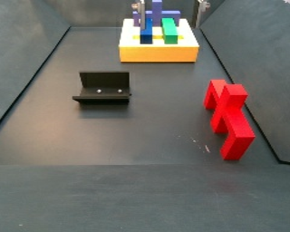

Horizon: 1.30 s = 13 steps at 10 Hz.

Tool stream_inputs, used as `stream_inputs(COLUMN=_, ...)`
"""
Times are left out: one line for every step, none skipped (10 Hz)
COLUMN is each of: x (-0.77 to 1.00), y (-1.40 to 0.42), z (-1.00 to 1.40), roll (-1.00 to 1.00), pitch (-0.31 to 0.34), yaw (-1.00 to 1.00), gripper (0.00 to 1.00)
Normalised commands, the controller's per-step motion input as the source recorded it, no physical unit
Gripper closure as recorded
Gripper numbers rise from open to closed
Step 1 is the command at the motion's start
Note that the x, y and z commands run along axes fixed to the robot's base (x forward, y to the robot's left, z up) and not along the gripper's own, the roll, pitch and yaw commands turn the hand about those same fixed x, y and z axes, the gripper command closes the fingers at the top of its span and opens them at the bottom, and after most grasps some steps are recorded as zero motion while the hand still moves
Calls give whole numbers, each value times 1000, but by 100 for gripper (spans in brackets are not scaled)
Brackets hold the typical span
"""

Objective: Pick up the red object. Move up. Move to above the board. Insert the red object.
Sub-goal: Pick up the red object.

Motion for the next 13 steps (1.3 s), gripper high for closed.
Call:
stream_inputs(x=0, y=-9, z=0, roll=10, pitch=0, yaw=0, gripper=0)
stream_inputs(x=0, y=-20, z=0, roll=0, pitch=0, yaw=0, gripper=0)
stream_inputs(x=-54, y=0, z=-37, roll=13, pitch=0, yaw=0, gripper=0)
stream_inputs(x=-111, y=0, z=-106, roll=76, pitch=1, yaw=0, gripper=0)
stream_inputs(x=0, y=111, z=-280, roll=-67, pitch=-40, yaw=-529, gripper=0)
stream_inputs(x=-11, y=260, z=-309, roll=-110, pitch=-16, yaw=-631, gripper=0)
stream_inputs(x=0, y=303, z=-323, roll=-103, pitch=3, yaw=-623, gripper=0)
stream_inputs(x=0, y=257, z=-271, roll=-114, pitch=0, yaw=-654, gripper=0)
stream_inputs(x=0, y=174, z=-126, roll=-119, pitch=0, yaw=-711, gripper=0)
stream_inputs(x=0, y=20, z=0, roll=-117, pitch=0, yaw=-840, gripper=0)
stream_inputs(x=0, y=0, z=0, roll=-101, pitch=0, yaw=-954, gripper=0)
stream_inputs(x=0, y=0, z=0, roll=-109, pitch=0, yaw=-971, gripper=0)
stream_inputs(x=0, y=0, z=0, roll=-110, pitch=0, yaw=-969, gripper=0)
